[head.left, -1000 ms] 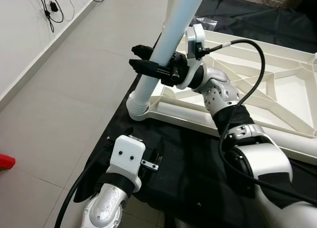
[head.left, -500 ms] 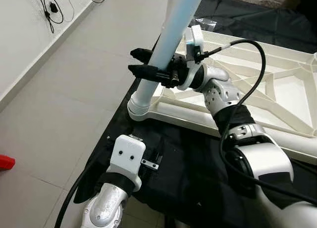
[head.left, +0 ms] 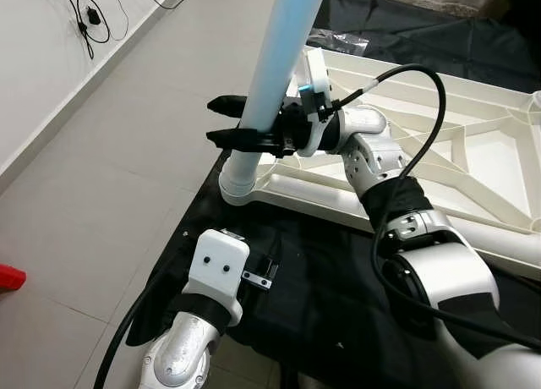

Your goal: Building children table

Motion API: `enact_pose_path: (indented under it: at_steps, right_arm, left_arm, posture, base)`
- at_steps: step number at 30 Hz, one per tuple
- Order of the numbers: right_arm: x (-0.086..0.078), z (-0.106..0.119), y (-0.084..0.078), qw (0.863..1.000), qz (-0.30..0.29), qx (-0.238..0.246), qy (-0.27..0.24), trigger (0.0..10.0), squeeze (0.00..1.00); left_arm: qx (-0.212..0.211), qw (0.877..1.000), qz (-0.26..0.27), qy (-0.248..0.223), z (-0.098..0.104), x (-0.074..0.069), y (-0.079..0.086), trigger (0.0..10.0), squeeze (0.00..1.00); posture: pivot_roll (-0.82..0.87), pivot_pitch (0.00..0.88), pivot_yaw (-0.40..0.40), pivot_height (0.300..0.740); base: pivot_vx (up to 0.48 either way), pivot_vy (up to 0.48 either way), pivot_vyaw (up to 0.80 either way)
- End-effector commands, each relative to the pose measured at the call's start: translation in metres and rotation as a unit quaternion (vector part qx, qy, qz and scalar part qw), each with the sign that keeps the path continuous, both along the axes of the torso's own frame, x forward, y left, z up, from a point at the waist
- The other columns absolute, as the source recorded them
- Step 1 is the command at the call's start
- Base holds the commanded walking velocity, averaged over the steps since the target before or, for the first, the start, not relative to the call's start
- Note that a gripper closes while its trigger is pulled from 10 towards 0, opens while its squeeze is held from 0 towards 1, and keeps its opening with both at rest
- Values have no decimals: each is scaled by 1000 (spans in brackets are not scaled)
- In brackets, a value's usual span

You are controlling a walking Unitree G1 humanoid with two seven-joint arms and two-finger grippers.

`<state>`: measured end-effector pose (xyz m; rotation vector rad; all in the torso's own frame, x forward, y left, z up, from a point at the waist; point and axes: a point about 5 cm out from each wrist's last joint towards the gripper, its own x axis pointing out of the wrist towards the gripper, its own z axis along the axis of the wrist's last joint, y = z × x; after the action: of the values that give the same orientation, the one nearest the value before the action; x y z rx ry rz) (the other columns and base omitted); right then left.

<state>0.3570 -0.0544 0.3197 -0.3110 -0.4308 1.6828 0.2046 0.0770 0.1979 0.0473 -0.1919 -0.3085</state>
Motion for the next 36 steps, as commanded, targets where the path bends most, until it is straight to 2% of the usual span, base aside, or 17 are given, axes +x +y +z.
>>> enact_pose_path:
  at_steps: [1, 9, 13, 21, 25, 36]
  right_arm:
    - [2, -43, -1, 993, 17, -100, 66, 10000, 0]
    - [2, -49, 1, 989, 19, -127, 73, 10000, 0]
    - [0, -50, 7, 983, 43, -131, 119, 10000, 0]
    - [-3, -47, 9, 977, 62, -127, 161, 10000, 0]
    - [-3, -40, 12, 974, 75, -98, 191, 10000, 0]
    - [-10, -44, 17, 972, 102, -97, 189, 10000, 0]
  left_arm:
    - [9, 1000, -1, 9, -6, -2, -1, 10000, 0]
    - [8, 1000, 0, 9, -6, -2, -1, 10000, 0]
    - [9, 1000, 2, 9, -6, -2, -1, 10000, 0]
    - [8, 1000, 3, 8, -5, -3, -1, 10000, 0]
    - [8, 1000, 3, 8, -6, -3, -2, 10000, 0]
    - [9, 1000, 4, 7, -5, -4, -2, 10000, 0]
  posture:
    - [76, 340, -123, 740]
    - [75, 342, -124, 740]
    - [74, 346, -129, 740]
    - [72, 344, -134, 740]
    - [71, 342, -135, 740]
    - [78, 337, -143, 740]
  base:
    - [0, 0, 0]
    - [0, 0, 0]
    - [0, 0, 0]
    - [0, 0, 0]
    - [0, 0, 0]
    - [0, 0, 0]
